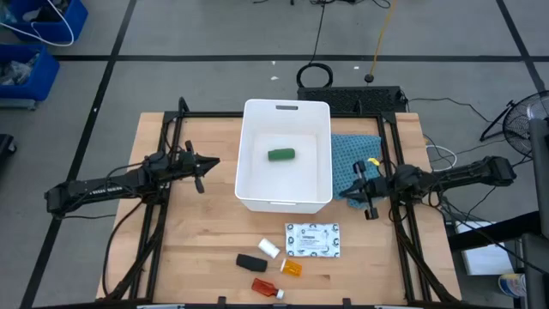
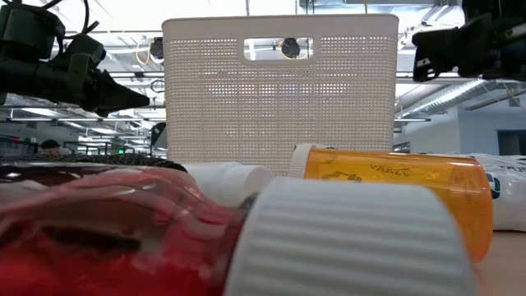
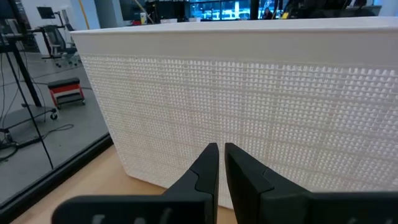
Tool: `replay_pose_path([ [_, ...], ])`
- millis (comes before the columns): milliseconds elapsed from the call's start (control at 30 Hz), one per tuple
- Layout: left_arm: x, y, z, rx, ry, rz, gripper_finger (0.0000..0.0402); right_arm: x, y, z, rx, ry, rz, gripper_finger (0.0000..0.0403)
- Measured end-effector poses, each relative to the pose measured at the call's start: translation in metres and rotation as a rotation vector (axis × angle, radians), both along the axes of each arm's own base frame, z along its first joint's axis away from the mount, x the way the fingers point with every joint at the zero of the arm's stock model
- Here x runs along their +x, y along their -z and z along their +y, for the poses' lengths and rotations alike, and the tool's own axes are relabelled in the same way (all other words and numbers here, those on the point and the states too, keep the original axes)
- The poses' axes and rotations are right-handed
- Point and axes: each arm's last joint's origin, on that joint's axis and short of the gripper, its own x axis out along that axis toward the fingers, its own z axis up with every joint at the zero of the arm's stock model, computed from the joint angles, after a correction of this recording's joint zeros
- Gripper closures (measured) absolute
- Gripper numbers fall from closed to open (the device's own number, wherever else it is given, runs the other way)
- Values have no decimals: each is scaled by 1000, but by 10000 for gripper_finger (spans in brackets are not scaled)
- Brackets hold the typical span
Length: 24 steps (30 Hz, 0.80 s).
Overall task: Pick & place medical supplies in basket/bin
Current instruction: Put the black bandage into the white bin
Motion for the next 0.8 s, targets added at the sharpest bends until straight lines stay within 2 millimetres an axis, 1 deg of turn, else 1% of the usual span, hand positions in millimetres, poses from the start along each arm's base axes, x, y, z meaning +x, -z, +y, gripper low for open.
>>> replay_pose_path([
  [200, 0, 3, 0, -31, 11, 27, 369, 0, 0, 0, -16, 3, -9, 403],
  [567, 0, 2, -1, -36, 18, 11, 369, 0, -3, 0, -5, 2, -33, 403],
  [667, 0, 2, -2, -41, 52, 12, 369, 0, -3, 0, -1, 2, -33, 403],
  [800, 2, 1, -7, -19, 143, 18, 369, -1, -4, 0, 0, 2, -45, 403],
])
